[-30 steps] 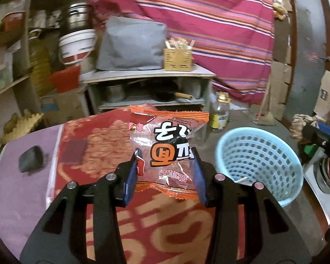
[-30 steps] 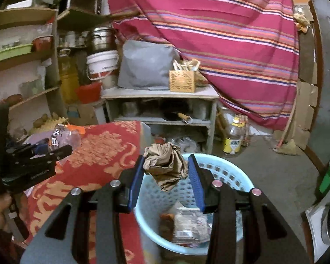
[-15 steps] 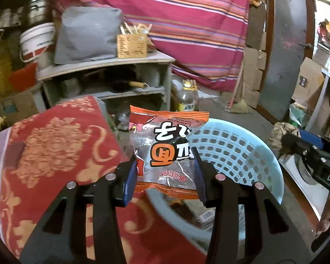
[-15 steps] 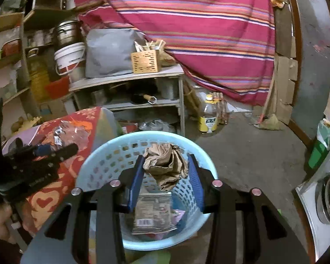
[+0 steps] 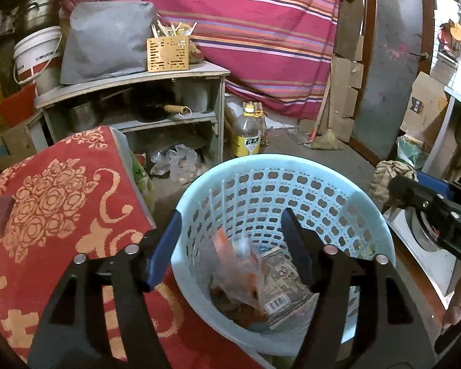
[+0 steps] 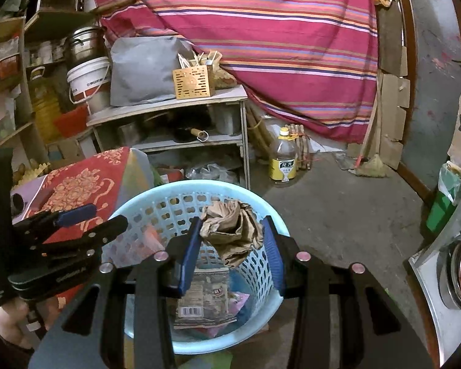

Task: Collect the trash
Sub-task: 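Carry wrapper and cloth over the blue basket and open both tools, then move both open tools back over the black cylinder and maroon pad, then grasp the black ribbed cylinder with the left tool, then grasp the maroon scouring pad with the right tool while the left tool holds the cylinder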

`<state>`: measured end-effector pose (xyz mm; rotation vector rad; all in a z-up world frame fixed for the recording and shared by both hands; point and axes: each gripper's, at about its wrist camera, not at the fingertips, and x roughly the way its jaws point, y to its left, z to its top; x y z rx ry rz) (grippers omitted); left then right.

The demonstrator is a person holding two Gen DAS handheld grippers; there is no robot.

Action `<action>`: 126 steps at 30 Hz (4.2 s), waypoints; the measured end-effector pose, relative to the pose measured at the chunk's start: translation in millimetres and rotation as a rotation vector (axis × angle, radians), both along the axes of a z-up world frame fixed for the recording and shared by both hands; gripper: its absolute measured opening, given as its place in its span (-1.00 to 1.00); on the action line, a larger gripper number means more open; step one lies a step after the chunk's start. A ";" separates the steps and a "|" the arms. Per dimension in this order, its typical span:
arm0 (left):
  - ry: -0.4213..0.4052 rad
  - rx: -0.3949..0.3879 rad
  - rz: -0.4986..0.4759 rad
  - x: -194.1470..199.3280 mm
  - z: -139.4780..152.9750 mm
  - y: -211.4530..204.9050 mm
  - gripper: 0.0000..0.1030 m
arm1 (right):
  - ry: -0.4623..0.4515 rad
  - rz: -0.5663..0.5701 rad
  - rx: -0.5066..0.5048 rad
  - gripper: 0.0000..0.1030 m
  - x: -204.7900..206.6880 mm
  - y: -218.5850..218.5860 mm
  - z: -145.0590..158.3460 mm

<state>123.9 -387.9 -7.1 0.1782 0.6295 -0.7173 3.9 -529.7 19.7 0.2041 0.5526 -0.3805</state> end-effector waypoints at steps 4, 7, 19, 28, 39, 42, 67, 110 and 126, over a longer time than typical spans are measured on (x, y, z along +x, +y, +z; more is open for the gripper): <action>-0.023 0.002 0.032 -1.6 4.2 11.2 0.51 | -0.002 0.001 -0.001 -0.22 1.3 1.1 -0.1; -0.042 0.001 0.067 -2.1 10.3 25.7 0.62 | -0.004 0.004 0.003 -0.22 3.2 1.0 -1.3; -0.112 -0.009 0.237 3.2 38.0 110.6 0.89 | -0.019 0.003 -0.021 0.50 22.4 23.6 4.1; -0.147 0.008 0.361 10.0 52.0 188.0 0.89 | -0.074 0.052 -0.051 0.76 18.5 70.2 32.3; -0.179 0.020 0.505 13.8 64.5 281.5 0.89 | -0.087 0.204 -0.098 0.76 47.1 161.6 44.5; -0.172 0.016 0.542 18.2 64.8 305.9 0.89 | -0.085 0.230 -0.113 0.76 57.1 183.8 44.7; -0.015 0.038 0.702 141.0 39.3 423.6 0.89 | 0.007 0.380 -0.129 0.77 209.3 309.3 31.6; 0.056 0.091 0.768 171.9 -6.9 527.5 0.42 | 0.327 0.435 -0.099 0.75 331.9 417.8 -75.7; -0.001 0.076 0.797 141.7 15.9 511.2 0.42 | 0.187 0.475 -0.064 0.27 272.5 370.4 -16.1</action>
